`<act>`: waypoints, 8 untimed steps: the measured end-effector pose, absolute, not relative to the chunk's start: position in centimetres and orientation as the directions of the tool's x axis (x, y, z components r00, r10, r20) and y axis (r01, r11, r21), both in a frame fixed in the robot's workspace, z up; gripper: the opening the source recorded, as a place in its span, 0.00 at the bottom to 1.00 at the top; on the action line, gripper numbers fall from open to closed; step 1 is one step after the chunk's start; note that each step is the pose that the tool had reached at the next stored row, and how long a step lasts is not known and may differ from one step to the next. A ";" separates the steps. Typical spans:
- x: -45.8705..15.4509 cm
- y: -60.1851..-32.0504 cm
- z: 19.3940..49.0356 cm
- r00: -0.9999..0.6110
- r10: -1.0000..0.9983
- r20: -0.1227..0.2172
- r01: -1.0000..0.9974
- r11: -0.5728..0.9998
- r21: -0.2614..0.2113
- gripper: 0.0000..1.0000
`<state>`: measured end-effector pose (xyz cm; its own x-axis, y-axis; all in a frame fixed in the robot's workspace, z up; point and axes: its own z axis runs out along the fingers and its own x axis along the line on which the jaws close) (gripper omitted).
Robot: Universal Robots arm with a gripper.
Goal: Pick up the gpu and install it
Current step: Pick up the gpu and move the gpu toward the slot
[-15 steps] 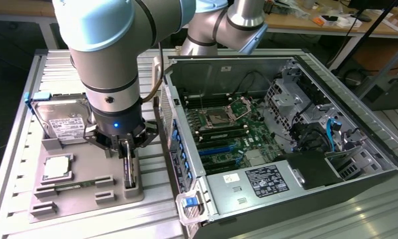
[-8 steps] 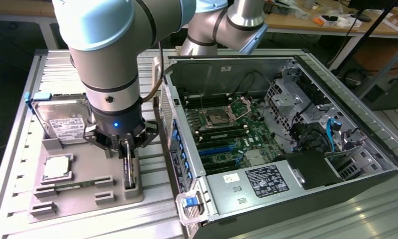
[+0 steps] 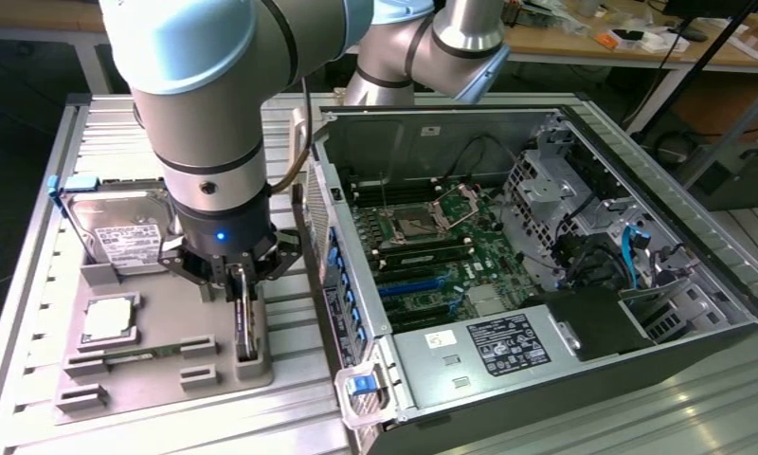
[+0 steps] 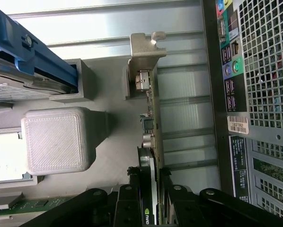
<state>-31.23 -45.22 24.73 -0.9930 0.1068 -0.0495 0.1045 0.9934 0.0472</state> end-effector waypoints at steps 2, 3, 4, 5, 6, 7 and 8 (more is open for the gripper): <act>-31.2 -45.2 24.8 -0.993 0.107 -0.049 0.105 0.993 0.047 0.27; -31.2 -45.2 24.8 -0.993 0.107 -0.049 0.105 0.993 0.047 0.27; -31.2 -45.2 24.9 -0.993 0.107 -0.049 0.104 0.993 0.047 0.27; -31.2 -45.2 24.9 -0.993 0.107 -0.049 0.104 0.993 0.047 0.27; -31.2 -45.2 25.0 -0.993 0.107 -0.049 0.105 0.993 0.047 0.27; -31.2 -45.2 25.0 -0.993 0.107 -0.049 0.104 0.993 0.047 0.27; -31.2 -45.2 25.1 -0.993 0.107 -0.049 0.105 0.993 0.047 0.27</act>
<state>-31.23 -45.22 25.07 -0.9931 0.1068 -0.0493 0.1045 0.9934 0.0470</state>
